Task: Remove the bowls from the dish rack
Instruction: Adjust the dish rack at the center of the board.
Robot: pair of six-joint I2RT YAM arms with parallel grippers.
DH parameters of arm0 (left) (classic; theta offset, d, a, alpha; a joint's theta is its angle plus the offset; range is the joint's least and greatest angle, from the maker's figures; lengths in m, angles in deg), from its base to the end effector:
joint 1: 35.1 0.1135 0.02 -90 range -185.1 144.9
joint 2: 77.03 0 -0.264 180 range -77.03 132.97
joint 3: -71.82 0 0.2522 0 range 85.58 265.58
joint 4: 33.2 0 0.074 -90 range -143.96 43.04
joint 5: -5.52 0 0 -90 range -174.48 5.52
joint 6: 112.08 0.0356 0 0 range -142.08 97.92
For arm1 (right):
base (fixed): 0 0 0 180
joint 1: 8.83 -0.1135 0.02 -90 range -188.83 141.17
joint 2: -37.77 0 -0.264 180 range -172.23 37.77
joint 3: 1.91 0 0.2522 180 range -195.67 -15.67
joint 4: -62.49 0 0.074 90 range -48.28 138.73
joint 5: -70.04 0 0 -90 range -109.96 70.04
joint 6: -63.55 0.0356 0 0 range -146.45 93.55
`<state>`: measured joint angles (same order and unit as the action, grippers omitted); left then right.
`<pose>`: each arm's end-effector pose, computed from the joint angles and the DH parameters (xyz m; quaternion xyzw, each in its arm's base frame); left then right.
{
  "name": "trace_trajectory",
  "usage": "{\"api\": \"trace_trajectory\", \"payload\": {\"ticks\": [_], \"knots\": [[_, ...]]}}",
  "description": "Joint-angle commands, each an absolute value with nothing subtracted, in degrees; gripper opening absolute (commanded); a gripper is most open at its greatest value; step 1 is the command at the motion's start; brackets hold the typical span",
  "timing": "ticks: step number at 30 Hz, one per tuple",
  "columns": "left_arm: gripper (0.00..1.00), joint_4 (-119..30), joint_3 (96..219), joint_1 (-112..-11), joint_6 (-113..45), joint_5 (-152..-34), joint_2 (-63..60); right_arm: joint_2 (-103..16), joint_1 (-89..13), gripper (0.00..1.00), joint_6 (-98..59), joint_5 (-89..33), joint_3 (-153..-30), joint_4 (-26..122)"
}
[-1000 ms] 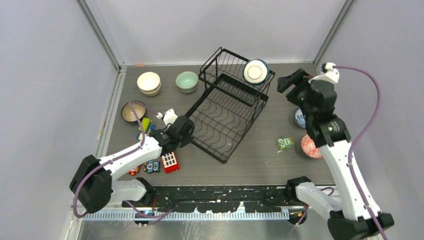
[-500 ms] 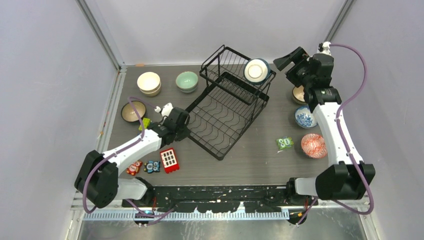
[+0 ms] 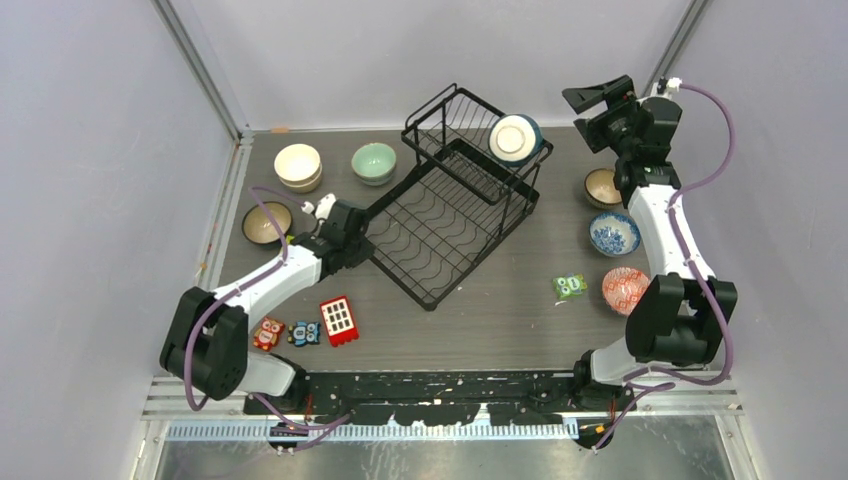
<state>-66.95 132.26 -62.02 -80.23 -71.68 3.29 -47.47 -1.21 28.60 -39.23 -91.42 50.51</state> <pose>0.2508 -0.1185 0.2004 -0.2876 0.8999 -0.1316 0.3001 0.3546 -0.0356 0.3809 0.2920 0.6914 0.3763 0.5432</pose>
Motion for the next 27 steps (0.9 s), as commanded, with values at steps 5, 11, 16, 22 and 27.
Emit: {"api": "trace_trajectory", "payload": {"ticks": [5, 11, 16, 22, 27], "knots": [[0.0, -78.0, 126.7, -60.3, -75.8, -67.5, 10.2, -53.1, -0.4, 0.89, 37.2, -37.9, -88.9, 65.1], [0.0, -77.9, 127.5, -59.8, -75.4, -67.7, 10.6, -53.1, -0.4, 0.89, 37.7, -39.1, -88.3, 66.1], [0.0, -77.9, 127.2, -59.6, -75.4, -67.5, 10.1, -52.6, -0.4, 0.89, 37.6, -39.5, -88.7, 65.3], [0.0, -77.9, 125.6, -59.6, -75.8, -69.6, 5.3, -51.4, -0.6, 0.89, 36.1, -40.4, -88.8, 64.3], [0.04, -78.3, 124.8, -59.6, -75.2, -70.8, 0.0, -52.2, -2.2, 0.9, 32.3, -43.1, -92.5, 60.4]]}}
